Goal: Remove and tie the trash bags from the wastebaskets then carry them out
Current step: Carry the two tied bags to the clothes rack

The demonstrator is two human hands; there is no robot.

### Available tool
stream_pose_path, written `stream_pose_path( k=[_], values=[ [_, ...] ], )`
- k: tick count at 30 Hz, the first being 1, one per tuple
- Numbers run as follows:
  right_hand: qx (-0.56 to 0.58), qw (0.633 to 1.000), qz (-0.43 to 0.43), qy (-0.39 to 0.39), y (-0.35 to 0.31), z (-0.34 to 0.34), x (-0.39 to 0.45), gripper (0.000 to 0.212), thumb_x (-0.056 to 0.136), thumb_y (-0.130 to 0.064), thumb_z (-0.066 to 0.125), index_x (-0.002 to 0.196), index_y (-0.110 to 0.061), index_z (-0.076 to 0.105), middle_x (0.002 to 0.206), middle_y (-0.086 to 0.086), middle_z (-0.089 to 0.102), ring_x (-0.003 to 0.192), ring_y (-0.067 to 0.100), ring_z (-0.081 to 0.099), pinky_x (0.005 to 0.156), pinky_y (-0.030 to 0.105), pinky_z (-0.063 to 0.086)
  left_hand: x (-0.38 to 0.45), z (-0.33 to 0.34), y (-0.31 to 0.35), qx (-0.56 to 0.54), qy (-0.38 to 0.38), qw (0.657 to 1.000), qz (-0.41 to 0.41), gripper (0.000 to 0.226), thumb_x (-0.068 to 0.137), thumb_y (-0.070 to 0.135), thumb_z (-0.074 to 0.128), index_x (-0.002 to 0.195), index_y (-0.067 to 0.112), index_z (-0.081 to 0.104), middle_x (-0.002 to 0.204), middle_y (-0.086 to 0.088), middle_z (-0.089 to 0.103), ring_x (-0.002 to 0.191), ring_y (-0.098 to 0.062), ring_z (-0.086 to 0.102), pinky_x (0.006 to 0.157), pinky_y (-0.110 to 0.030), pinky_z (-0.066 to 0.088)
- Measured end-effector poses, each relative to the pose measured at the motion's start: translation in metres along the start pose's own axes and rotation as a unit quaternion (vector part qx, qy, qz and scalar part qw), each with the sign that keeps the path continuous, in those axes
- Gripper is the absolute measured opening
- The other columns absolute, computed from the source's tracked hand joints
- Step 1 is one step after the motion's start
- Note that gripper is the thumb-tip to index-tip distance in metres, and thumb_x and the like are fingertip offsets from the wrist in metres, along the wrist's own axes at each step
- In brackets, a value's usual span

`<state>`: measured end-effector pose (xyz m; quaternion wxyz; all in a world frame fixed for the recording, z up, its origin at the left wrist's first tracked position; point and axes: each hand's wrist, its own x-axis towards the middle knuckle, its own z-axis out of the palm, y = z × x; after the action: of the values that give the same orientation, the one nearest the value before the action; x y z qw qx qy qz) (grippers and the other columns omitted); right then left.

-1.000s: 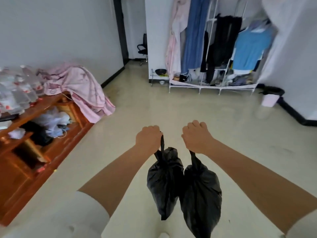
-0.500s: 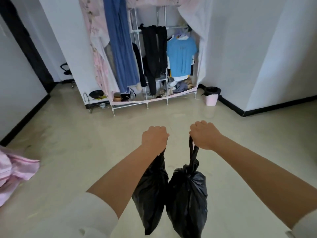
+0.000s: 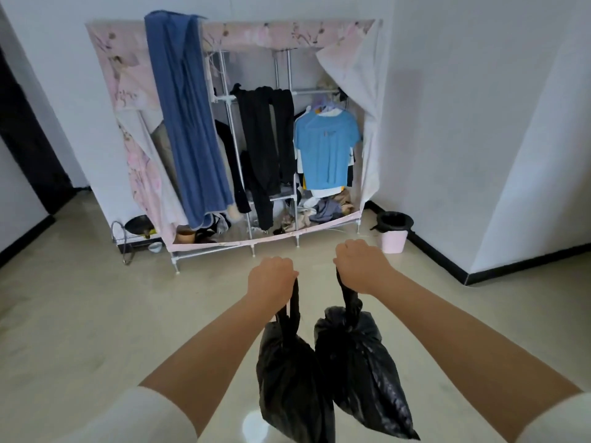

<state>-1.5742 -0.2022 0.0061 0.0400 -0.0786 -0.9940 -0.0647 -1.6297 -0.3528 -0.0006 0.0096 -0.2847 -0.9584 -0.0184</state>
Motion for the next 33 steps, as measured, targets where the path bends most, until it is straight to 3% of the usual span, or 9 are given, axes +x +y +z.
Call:
stream_pose_path(
  k=[9, 12, 16, 18, 22, 26, 28, 30, 33],
  values=[
    [0.018, 0.997, 0.056, -0.041, 0.16, 0.031, 0.27, 0.025, 0.086, -0.003, 0.038, 0.105, 0.001, 0.053, 0.115, 0.02, 0.055, 0.105, 0.033, 0.054, 0.076, 0.036, 0.041, 0.315, 0.0, 0.035, 0.009, -0.002, 0.998, 0.059, 0.036, 0.1, 0.027, 0.034, 0.12, 0.004, 0.053, 0.124, -0.014, 0.058, 0.116, -0.031, 0.054, 0.092, -0.039, 0.046],
    [0.031, 0.996, 0.068, -0.055, 0.211, 0.041, 0.345, 0.014, 0.086, -0.004, 0.036, 0.078, -0.004, 0.048, 0.095, 0.017, 0.051, 0.095, 0.033, 0.054, 0.069, 0.035, 0.037, 0.412, -0.004, 0.049, 0.009, -0.009, 0.997, 0.073, 0.036, 0.1, 0.028, 0.034, 0.121, 0.006, 0.053, 0.124, -0.012, 0.058, 0.116, -0.03, 0.054, 0.091, -0.039, 0.046],
    [0.057, 0.993, 0.087, -0.062, 0.274, 0.06, 0.442, 0.029, 0.087, -0.003, 0.036, 0.059, -0.009, 0.029, 0.063, 0.002, 0.032, 0.061, 0.024, 0.039, 0.047, 0.025, 0.023, 0.541, 0.007, 0.068, 0.012, -0.01, 0.996, 0.087, 0.028, 0.097, 0.019, 0.037, 0.117, 0.008, 0.055, 0.122, -0.01, 0.06, 0.113, -0.028, 0.056, 0.087, -0.036, 0.046],
    [0.069, 0.993, 0.082, -0.057, 0.305, 0.073, 0.494, 0.028, 0.086, -0.002, 0.037, 0.061, -0.011, 0.028, 0.061, -0.001, 0.026, 0.064, 0.024, 0.038, 0.045, 0.024, 0.02, 0.603, 0.015, 0.077, 0.014, -0.002, 0.996, 0.09, 0.028, 0.097, 0.019, 0.037, 0.114, 0.008, 0.056, 0.121, -0.01, 0.061, 0.112, -0.028, 0.057, 0.086, -0.035, 0.047],
    [0.083, 0.993, 0.067, -0.055, 0.369, 0.109, 0.601, 0.036, 0.09, -0.005, 0.037, 0.057, -0.012, 0.028, 0.062, 0.0, 0.029, 0.076, 0.024, 0.042, 0.056, 0.03, 0.033, 0.726, 0.031, 0.095, 0.017, -0.01, 0.997, 0.068, 0.031, 0.098, 0.021, 0.036, 0.116, 0.007, 0.057, 0.122, -0.011, 0.061, 0.114, -0.029, 0.057, 0.087, -0.037, 0.047],
    [0.114, 0.989, 0.06, -0.071, 0.433, 0.149, 0.703, 0.025, 0.093, -0.007, 0.037, 0.068, -0.007, 0.041, 0.078, 0.009, 0.05, 0.078, 0.023, 0.043, 0.066, 0.033, 0.035, 0.844, 0.058, 0.108, 0.033, -0.039, 0.998, 0.043, 0.028, 0.097, 0.015, 0.038, 0.113, 0.006, 0.059, 0.119, -0.011, 0.062, 0.111, -0.029, 0.059, 0.084, -0.036, 0.049],
    [0.127, 0.986, 0.063, -0.086, 0.46, 0.173, 0.75, 0.025, 0.093, -0.01, 0.037, 0.069, -0.006, 0.045, 0.075, 0.009, 0.046, 0.078, 0.024, 0.043, 0.063, 0.033, 0.035, 0.899, 0.071, 0.113, 0.019, -0.06, 0.997, 0.038, 0.029, 0.098, 0.018, 0.037, 0.114, 0.005, 0.057, 0.119, -0.013, 0.062, 0.112, -0.03, 0.058, 0.085, -0.037, 0.049],
    [0.144, 0.981, 0.091, -0.095, 0.484, 0.199, 0.796, 0.025, 0.093, -0.013, 0.037, 0.069, -0.007, 0.043, 0.063, 0.002, 0.032, 0.065, 0.022, 0.04, 0.053, 0.027, 0.031, 0.953, 0.087, 0.12, 0.011, -0.079, 0.996, 0.036, 0.032, 0.099, 0.023, 0.037, 0.116, 0.004, 0.056, 0.121, -0.014, 0.06, 0.113, -0.031, 0.057, 0.087, -0.038, 0.048],
    [0.169, 0.971, 0.127, -0.114, 0.521, 0.243, 0.864, 0.025, 0.095, -0.015, 0.035, 0.1, 0.0, 0.055, 0.07, 0.007, 0.041, 0.055, 0.015, 0.029, 0.05, 0.02, 0.022, 1.036, 0.122, 0.129, 0.003, -0.094, 0.995, 0.041, 0.029, 0.099, 0.025, 0.038, 0.111, 0.006, 0.056, 0.111, -0.013, 0.061, 0.112, -0.032, 0.056, 0.086, -0.039, 0.046]
  ],
)
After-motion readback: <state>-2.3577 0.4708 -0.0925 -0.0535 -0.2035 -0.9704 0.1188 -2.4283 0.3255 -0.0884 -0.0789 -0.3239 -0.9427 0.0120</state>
